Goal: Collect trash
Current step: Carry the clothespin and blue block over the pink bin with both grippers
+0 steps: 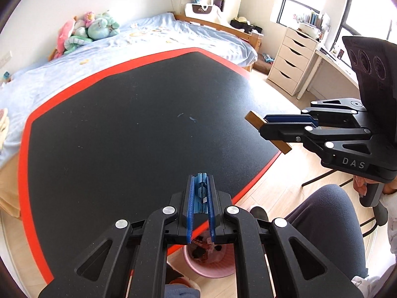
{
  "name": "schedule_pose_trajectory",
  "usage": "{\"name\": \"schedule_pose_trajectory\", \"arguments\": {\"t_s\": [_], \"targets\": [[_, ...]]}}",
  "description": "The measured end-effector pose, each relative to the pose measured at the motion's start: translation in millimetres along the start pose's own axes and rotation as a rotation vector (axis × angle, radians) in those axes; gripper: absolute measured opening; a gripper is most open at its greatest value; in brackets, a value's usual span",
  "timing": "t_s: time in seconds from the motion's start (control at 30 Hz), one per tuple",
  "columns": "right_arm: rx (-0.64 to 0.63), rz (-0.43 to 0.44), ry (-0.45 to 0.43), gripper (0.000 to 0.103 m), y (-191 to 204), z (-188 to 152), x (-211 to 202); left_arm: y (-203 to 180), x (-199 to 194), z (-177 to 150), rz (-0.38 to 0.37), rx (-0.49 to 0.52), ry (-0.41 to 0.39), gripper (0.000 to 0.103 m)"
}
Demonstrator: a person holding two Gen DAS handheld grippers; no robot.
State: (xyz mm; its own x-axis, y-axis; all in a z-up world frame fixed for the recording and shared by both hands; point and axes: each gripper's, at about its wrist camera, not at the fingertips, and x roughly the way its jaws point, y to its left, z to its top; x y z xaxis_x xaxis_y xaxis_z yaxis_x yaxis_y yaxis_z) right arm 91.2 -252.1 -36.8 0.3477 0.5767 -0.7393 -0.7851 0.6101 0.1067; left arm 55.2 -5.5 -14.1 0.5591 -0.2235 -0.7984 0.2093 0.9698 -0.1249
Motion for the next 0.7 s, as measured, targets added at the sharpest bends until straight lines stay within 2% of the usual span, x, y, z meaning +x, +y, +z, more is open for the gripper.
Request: {"name": "schedule_pose_trajectory", "arguments": {"t_s": [0.43, 0.7], "targets": [[0.054, -0.006, 0.072, 0.011, 24, -72, -21, -26, -15, -46, -0.019, 0.014, 0.008, 0.009], [0.062, 0.025, 0.093, 0.011, 36, -91, -25, -36, -14, -65, -0.037, 0.006, 0.029, 0.009]]}}
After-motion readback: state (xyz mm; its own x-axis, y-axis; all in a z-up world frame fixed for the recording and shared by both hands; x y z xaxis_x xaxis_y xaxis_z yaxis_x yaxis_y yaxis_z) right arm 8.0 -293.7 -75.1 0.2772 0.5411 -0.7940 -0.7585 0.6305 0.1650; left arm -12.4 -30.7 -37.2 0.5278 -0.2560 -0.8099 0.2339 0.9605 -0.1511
